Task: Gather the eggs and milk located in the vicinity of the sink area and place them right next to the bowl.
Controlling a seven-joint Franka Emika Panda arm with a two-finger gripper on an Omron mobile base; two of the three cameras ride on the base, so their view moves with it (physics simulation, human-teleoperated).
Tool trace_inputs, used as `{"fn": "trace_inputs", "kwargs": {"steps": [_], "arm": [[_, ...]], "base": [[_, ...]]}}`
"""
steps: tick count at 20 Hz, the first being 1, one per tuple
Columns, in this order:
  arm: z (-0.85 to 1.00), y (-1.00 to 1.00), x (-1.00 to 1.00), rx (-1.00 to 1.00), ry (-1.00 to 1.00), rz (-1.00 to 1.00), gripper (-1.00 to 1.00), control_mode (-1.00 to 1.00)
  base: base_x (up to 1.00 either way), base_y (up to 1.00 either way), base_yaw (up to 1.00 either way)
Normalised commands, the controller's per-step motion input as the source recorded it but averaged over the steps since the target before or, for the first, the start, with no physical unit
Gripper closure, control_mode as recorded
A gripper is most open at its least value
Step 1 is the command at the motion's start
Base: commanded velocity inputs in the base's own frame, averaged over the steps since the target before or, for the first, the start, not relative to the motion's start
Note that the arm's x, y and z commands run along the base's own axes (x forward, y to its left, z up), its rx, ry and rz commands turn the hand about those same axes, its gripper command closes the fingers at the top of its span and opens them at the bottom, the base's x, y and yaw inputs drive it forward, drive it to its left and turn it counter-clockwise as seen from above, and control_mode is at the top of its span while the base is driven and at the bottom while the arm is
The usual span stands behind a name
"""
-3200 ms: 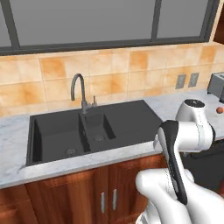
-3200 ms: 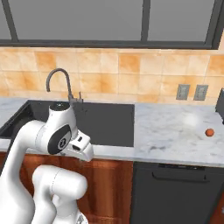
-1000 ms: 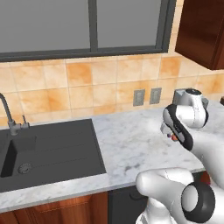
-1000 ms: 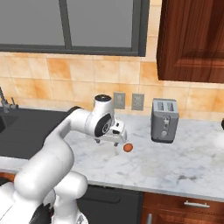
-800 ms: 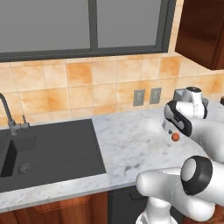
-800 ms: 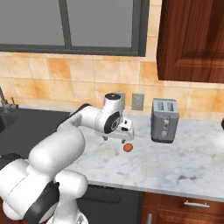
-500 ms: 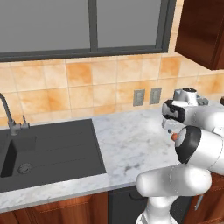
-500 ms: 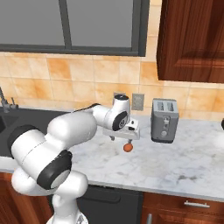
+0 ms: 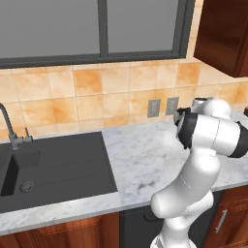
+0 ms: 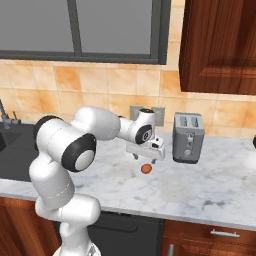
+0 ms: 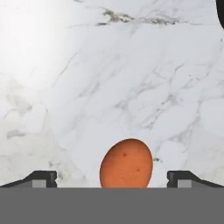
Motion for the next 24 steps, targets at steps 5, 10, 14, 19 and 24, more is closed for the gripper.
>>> {"fn": "trace_inputs", "kwargs": {"steps": [5,10,14,19,24], "arm": [[-0.40,-0.09,0.02,0.00,0.03,-0.05,-1.00,-1.00],[-0.05,0.00,-0.13,0.01,0.01,0.00,-1.00,-1.00],[0.00,0.00,-0.09,0.01,0.00,0.00,-1.00,-1.00],[0.00,0.00,-0.08,0.01,0.00,0.00,-1.00,-1.00],[0.00,0.00,-0.26,0.02,0.01,0.00,-1.00,-1.00]], "base": [[0.00,0.00,0.00],[0.00,0.00,0.00],[0.00,0.00,0.00],[0.00,0.00,0.00],[0.00,0.00,0.00]]}}
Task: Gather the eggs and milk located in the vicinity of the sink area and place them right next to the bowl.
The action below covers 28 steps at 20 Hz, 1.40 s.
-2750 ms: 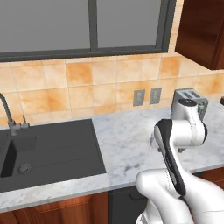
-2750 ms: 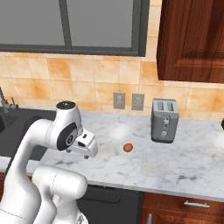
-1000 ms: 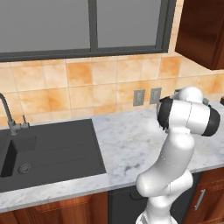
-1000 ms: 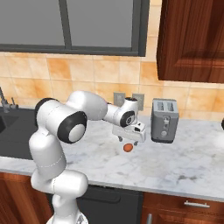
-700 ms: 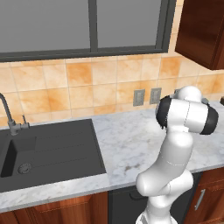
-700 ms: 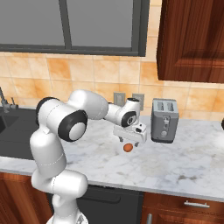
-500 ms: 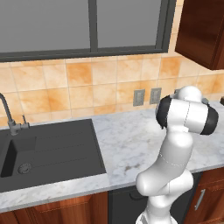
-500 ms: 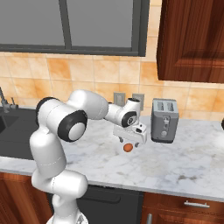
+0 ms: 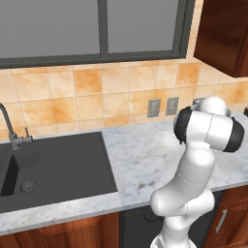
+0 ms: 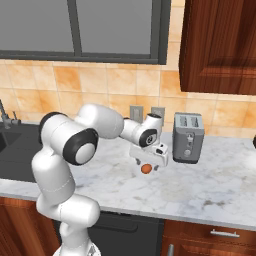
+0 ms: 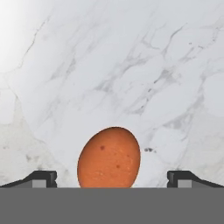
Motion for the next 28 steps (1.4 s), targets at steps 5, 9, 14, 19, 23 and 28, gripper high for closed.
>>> {"fn": "trace_inputs", "kwargs": {"steps": [5,9,14,19,23,28], "arm": [[-0.04,0.00,-0.06,0.00,0.00,0.00,-1.00,-1.00],[-0.34,0.00,0.00,0.00,0.00,0.00,-1.00,-1.00],[-0.11,0.00,0.00,0.00,0.01,0.00,-1.00,-1.00],[0.00,0.00,0.00,0.00,0.00,0.00,1.00,-1.00],[0.09,0.18,-0.13,0.00,-0.07,0.06,1.00,-1.00],[0.71,0.93,-0.20,-0.06,-0.06,0.15,1.00,-1.00]], "base": [[0.00,0.00,0.00],[0.00,0.00,0.00],[0.00,0.00,0.00],[0.00,0.00,0.00],[0.00,0.00,0.00],[0.00,0.00,0.00]]}}
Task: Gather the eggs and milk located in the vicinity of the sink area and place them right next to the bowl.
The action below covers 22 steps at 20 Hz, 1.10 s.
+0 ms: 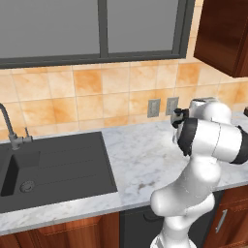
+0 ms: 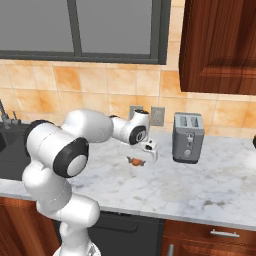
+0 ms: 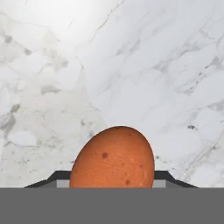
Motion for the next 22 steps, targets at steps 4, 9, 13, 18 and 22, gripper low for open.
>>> {"fn": "trace_inputs", "kwargs": {"steps": [4,9,13,18,22], "arm": [[0.82,0.99,-0.68,-0.10,-0.15,0.07,1.00,-1.00],[0.70,0.79,-1.00,-0.05,-0.19,0.00,1.00,-1.00],[0.57,0.76,-1.00,-0.01,-0.29,0.03,1.00,-1.00],[0.09,0.21,-0.27,0.00,-0.12,0.01,1.00,-1.00],[0.00,0.04,-0.06,0.00,-0.01,0.00,1.00,-1.00]], "base": [[0.00,0.00,0.00],[0.00,0.00,0.00],[0.00,0.00,0.00],[0.00,0.00,0.00],[0.00,0.00,0.00]]}}
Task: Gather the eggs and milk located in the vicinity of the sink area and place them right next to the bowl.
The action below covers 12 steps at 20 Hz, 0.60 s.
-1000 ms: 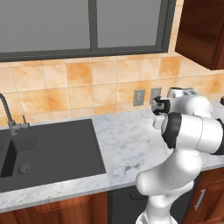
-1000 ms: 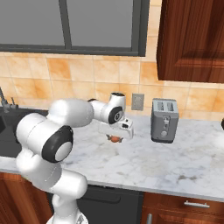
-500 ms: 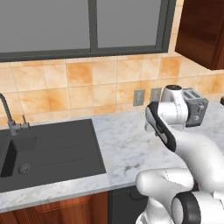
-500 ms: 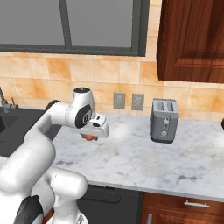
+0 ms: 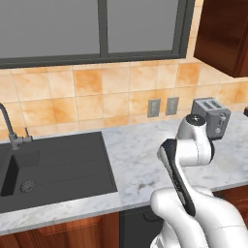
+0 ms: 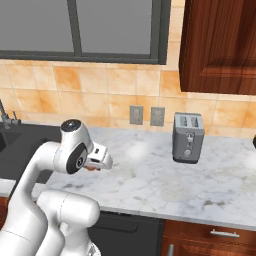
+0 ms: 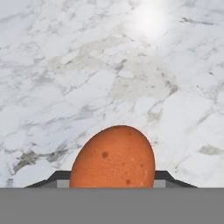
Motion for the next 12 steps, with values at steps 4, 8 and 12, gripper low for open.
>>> {"fn": "trace_inputs", "kwargs": {"steps": [4,8,12], "arm": [[0.00,0.09,-0.15,0.00,-0.03,0.01,1.00,1.00],[0.00,0.00,0.00,0.00,0.00,0.00,1.00,1.00],[0.00,0.00,0.00,0.00,0.00,0.00,1.00,1.00]], "base": [[-0.72,0.73,0.02],[-0.81,1.00,0.00],[-0.28,1.00,0.00]]}}
